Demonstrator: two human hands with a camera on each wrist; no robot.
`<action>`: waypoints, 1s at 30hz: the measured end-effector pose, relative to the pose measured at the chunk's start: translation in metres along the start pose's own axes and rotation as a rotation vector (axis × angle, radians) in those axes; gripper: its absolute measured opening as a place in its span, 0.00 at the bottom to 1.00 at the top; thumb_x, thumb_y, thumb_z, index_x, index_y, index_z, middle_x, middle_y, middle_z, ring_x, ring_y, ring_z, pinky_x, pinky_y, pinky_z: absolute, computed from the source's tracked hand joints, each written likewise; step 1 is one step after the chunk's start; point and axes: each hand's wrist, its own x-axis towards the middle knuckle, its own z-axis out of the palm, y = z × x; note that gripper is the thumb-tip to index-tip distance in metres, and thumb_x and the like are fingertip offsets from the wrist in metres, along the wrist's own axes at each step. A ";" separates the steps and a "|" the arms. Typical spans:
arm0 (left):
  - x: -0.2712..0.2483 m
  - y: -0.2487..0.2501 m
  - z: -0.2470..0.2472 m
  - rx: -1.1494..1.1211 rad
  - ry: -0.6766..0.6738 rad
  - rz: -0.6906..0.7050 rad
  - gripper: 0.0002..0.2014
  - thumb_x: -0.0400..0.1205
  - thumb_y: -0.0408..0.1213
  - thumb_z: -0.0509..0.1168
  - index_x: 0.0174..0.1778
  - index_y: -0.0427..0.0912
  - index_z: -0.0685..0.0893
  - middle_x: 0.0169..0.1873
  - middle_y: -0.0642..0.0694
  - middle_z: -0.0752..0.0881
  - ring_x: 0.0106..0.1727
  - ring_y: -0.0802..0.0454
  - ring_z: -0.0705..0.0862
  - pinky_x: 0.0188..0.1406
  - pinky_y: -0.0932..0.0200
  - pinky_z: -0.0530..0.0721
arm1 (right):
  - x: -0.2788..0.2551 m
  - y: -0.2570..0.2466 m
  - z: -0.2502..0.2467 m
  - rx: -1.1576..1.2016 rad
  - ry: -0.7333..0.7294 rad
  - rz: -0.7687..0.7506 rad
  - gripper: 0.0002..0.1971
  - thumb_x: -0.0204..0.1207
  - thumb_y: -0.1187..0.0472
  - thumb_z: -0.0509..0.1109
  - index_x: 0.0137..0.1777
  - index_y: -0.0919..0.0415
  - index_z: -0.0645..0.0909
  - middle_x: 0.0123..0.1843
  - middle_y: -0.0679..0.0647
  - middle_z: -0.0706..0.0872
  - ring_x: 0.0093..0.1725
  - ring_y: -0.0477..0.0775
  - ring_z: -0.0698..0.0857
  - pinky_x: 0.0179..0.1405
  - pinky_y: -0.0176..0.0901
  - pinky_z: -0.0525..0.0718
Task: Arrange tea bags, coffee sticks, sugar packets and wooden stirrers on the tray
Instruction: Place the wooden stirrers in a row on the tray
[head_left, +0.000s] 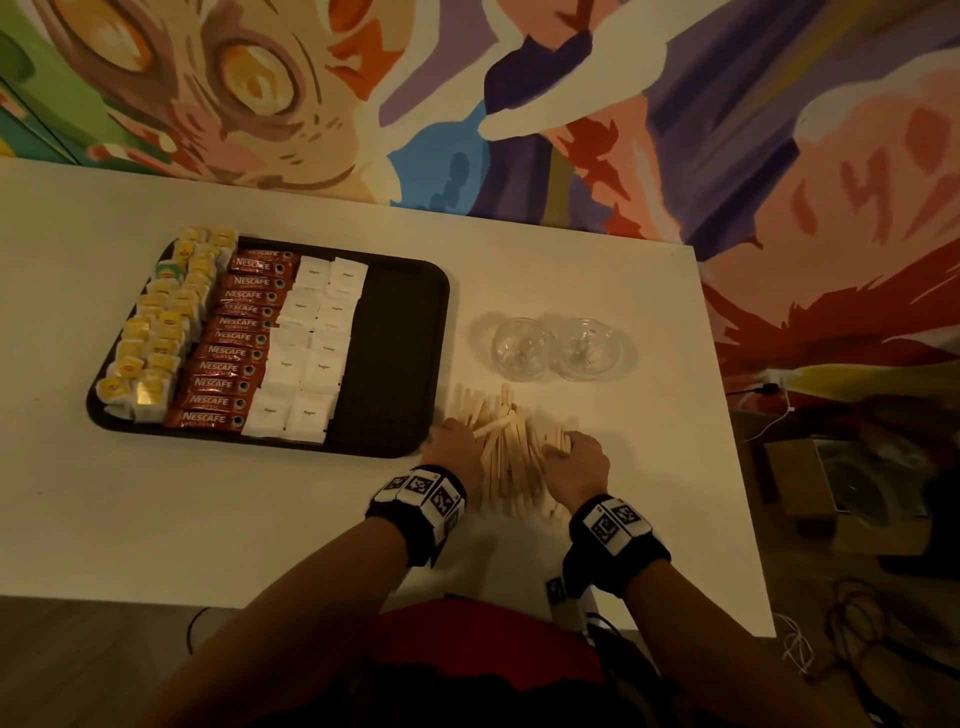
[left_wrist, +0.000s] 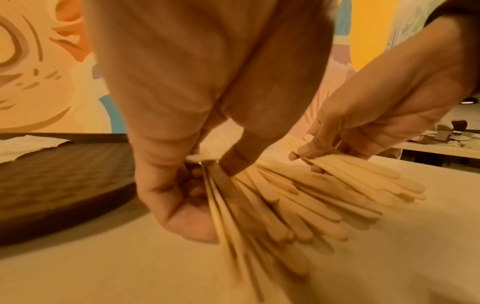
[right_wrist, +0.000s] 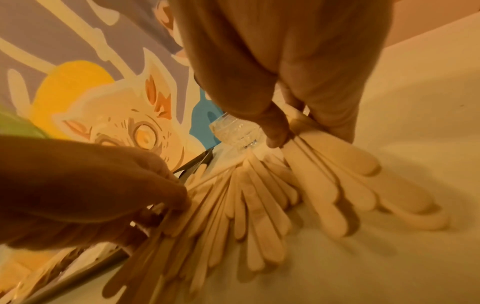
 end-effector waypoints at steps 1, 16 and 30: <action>0.000 -0.001 0.000 -0.010 0.000 -0.004 0.22 0.87 0.39 0.57 0.73 0.30 0.65 0.69 0.33 0.72 0.66 0.39 0.78 0.66 0.49 0.81 | 0.002 0.001 -0.001 0.033 -0.004 0.011 0.15 0.82 0.61 0.66 0.65 0.65 0.82 0.63 0.58 0.87 0.65 0.62 0.83 0.65 0.45 0.79; -0.006 -0.029 -0.033 -0.573 -0.047 0.103 0.08 0.89 0.37 0.52 0.61 0.39 0.68 0.43 0.47 0.77 0.40 0.54 0.78 0.46 0.54 0.81 | -0.006 -0.019 -0.015 0.533 -0.131 -0.040 0.09 0.88 0.68 0.50 0.56 0.62 0.72 0.39 0.55 0.76 0.31 0.51 0.74 0.31 0.46 0.77; 0.027 -0.045 -0.108 -1.099 -0.013 0.029 0.08 0.88 0.40 0.54 0.58 0.43 0.74 0.33 0.49 0.72 0.31 0.56 0.70 0.31 0.62 0.71 | -0.016 -0.132 0.006 0.459 -0.431 -0.165 0.17 0.86 0.68 0.54 0.72 0.54 0.68 0.47 0.55 0.78 0.41 0.50 0.78 0.43 0.44 0.81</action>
